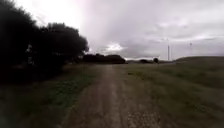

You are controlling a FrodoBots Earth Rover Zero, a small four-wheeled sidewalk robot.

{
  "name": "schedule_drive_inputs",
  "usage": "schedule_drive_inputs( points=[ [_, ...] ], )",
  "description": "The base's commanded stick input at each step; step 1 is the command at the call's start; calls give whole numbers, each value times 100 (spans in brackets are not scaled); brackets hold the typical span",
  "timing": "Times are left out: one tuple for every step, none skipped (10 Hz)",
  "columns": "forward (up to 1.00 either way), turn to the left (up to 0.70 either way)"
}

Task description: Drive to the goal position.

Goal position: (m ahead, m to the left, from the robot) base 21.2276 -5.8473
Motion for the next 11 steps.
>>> schedule_drive_inputs(
  points=[
    [70,0],
    [70,0],
    [70,0],
    [85,0],
    [85,0],
    [85,0],
    [85,0],
    [85,0],
    [85,0],
    [85,0],
    [85,0]
  ],
)
